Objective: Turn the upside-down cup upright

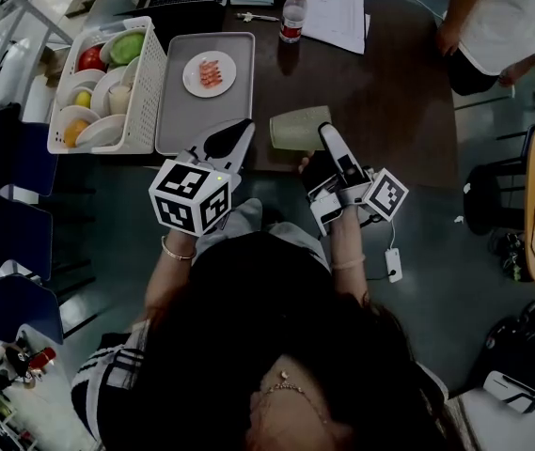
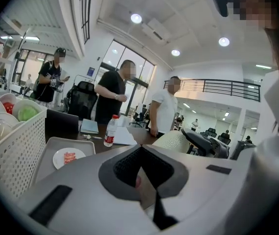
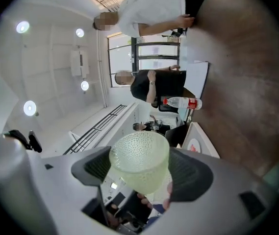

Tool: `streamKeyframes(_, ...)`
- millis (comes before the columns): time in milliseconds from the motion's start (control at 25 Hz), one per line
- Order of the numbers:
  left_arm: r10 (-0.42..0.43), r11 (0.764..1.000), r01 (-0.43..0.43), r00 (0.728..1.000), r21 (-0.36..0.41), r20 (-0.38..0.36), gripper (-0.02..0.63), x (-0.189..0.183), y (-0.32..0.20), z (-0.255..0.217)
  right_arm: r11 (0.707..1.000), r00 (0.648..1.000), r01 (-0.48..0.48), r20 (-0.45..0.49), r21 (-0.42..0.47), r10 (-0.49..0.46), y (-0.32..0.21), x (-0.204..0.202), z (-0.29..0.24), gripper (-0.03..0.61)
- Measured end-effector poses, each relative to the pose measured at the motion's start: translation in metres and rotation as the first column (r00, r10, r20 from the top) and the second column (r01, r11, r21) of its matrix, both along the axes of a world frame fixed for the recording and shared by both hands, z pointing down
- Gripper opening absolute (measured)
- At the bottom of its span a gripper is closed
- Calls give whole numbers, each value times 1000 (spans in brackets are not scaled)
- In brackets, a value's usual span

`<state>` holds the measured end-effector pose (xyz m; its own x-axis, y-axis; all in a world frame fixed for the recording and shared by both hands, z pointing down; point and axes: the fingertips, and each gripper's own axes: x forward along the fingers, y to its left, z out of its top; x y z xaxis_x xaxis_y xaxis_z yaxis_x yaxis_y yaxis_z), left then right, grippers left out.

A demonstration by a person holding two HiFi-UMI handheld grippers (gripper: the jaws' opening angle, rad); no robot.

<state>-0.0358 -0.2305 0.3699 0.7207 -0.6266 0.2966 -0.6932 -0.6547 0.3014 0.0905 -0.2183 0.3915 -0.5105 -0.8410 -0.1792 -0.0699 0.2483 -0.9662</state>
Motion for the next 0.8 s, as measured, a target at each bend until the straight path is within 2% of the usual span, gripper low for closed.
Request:
streamKeyframes(280,30,999,-30,999,-15,-28,2,3,0,1,999,989,12,146,-31,-8,-3,5,10,379)
streamKeyframes(600,96,995,-97,992,-12,-79,3,11,2,-5,999,981,43,190,-8,-41,-7,4,6,379)
streamKeyframes(800,148,989,-150,982,-7,-116,60,16,6,-11,998,976,56,209,-2,-55,-7,5,5,379)
